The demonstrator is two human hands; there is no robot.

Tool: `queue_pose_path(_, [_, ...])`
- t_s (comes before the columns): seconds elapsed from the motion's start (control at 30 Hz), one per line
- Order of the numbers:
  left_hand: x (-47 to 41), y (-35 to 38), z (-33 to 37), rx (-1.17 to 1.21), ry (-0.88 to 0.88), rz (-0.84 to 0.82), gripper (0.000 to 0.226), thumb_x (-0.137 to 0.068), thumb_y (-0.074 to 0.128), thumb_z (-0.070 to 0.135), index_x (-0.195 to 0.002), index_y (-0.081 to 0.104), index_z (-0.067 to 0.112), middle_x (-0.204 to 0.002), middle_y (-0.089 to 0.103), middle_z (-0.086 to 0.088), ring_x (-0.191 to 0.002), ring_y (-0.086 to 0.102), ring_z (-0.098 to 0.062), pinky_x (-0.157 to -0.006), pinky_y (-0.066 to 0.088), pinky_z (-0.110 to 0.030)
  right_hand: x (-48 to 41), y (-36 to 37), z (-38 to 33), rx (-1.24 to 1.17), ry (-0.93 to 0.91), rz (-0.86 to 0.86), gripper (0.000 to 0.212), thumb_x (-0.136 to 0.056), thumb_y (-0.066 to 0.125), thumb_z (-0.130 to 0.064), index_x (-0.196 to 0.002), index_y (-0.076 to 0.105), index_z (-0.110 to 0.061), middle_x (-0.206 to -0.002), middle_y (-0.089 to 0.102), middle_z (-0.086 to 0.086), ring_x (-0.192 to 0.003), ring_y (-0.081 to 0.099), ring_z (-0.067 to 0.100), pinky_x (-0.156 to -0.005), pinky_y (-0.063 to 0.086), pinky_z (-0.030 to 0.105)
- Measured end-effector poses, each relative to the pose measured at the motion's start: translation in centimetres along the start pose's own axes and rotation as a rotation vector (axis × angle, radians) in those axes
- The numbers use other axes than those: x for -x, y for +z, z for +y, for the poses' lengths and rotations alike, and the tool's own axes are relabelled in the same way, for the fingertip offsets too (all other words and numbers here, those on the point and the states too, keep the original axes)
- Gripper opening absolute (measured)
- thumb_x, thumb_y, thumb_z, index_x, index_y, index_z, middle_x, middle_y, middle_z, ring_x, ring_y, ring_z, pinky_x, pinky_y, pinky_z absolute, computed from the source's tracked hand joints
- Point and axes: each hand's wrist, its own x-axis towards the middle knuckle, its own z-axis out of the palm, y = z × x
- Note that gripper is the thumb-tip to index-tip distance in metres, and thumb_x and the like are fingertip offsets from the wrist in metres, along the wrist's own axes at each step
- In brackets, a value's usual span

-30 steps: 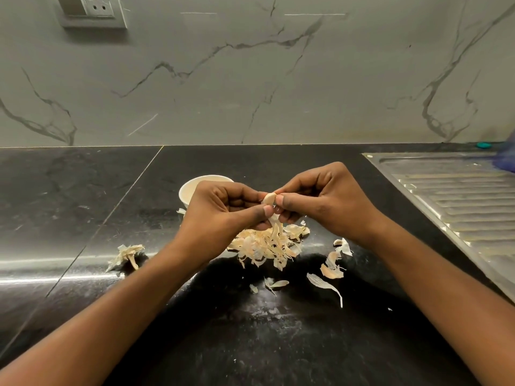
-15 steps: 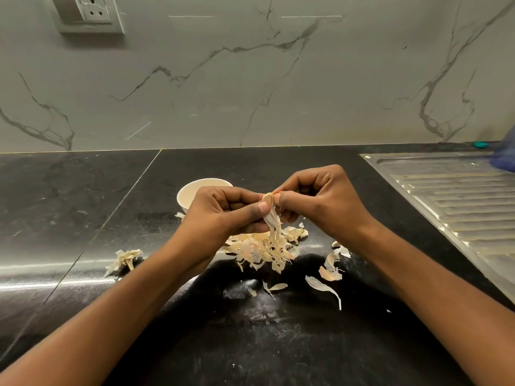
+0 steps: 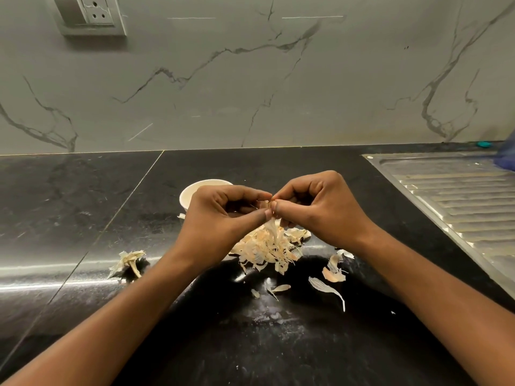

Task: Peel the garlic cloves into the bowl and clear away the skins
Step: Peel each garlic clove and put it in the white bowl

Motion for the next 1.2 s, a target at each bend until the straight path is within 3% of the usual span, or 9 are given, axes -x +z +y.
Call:
queue_pose_path(0.17, [-0.1, 0.0, 0.2, 0.254, -0.166, 0.02, 0.025, -0.083, 0.082, -0.003, -0.108, 0.078, -0.002, -0.097, 0.08, -0.014, -0.094, 0.079, -0.031, -0.086, 0.065, -0.039, 0.0, -0.1, -0.1, -0.035, 0.007, 0.001, 0.009, -0.091, 0.082, -0.014, -0.093, 0.082, -0.005, -0.078, 0.078, 0.008, -0.068, 0.077, 0.028, -0.066, 0.067, 0.049])
queue_pose_path(0.3, [-0.2, -0.2, 0.6, 0.455, -0.272, 0.055, 0.031, -0.078, 0.078, 0.0, -0.109, 0.076, -0.005, -0.1, 0.079, -0.02, -0.094, 0.078, -0.032, -0.08, 0.063, -0.029, 0.0, -0.4, -0.2, -0.059, 0.004, 0.017, 0.007, -0.091, 0.08, -0.008, -0.09, 0.081, -0.002, -0.076, 0.078, 0.008, -0.066, 0.076, 0.027, -0.065, 0.067, 0.046])
queue_pose_path(0.53, [-0.7, -0.5, 0.5, 0.603, -0.369, 0.152, 0.036, -0.071, 0.077, 0.002, -0.107, 0.077, -0.001, -0.104, 0.079, -0.019, -0.095, 0.079, -0.026, -0.08, 0.062, -0.026, 0.0, -0.7, -0.1, -0.081, -0.007, 0.024, 0.007, -0.091, 0.076, 0.001, -0.084, 0.079, 0.0, -0.071, 0.075, 0.01, -0.061, 0.073, 0.029, -0.061, 0.062, 0.033])
queue_pose_path(0.7, [-0.8, -0.8, 0.6, 0.609, -0.368, 0.179, 0.036, -0.072, 0.077, 0.002, -0.108, 0.077, 0.0, -0.105, 0.079, -0.018, -0.097, 0.078, -0.026, -0.081, 0.063, -0.026, -0.2, -1.2, -0.1, -0.103, 0.002, 0.035, 0.014, -0.094, 0.071, 0.003, -0.082, 0.077, 0.002, -0.07, 0.073, 0.012, -0.059, 0.069, 0.026, -0.057, 0.058, 0.031])
queue_pose_path(0.83, [-0.5, -0.5, 0.8, 0.546, -0.34, 0.148, 0.037, -0.071, 0.079, 0.004, -0.108, 0.078, 0.003, -0.104, 0.08, -0.017, -0.098, 0.079, -0.027, -0.083, 0.063, -0.027, -0.2, -0.9, 0.0, -0.043, 0.043, 0.014, 0.027, -0.101, 0.071, -0.016, -0.081, 0.078, -0.001, -0.07, 0.075, 0.01, -0.06, 0.072, 0.027, -0.057, 0.06, 0.037])
queue_pose_path(0.97, [-0.3, -0.5, 0.9, 0.503, -0.305, 0.11, 0.037, -0.073, 0.081, 0.008, -0.11, 0.077, 0.004, -0.106, 0.08, -0.017, -0.102, 0.078, -0.03, -0.087, 0.063, -0.031, -0.1, -0.5, -0.2, -0.083, 0.102, -0.085, 0.028, -0.097, 0.076, -0.03, -0.091, 0.08, -0.003, -0.08, 0.078, 0.01, -0.071, 0.077, 0.029, -0.067, 0.065, 0.042])
queue_pose_path(1.2, [-0.2, -0.3, 1.0, 0.458, -0.298, 0.1, 0.035, -0.075, 0.08, 0.009, -0.109, 0.077, 0.002, -0.104, 0.08, -0.017, -0.101, 0.078, -0.031, -0.087, 0.064, -0.033, 0.0, 0.0, 0.1, -0.173, 0.155, -0.174, 0.016, -0.097, 0.075, -0.015, -0.105, 0.078, -0.001, -0.089, 0.079, 0.012, -0.078, 0.078, 0.027, -0.071, 0.065, 0.033])
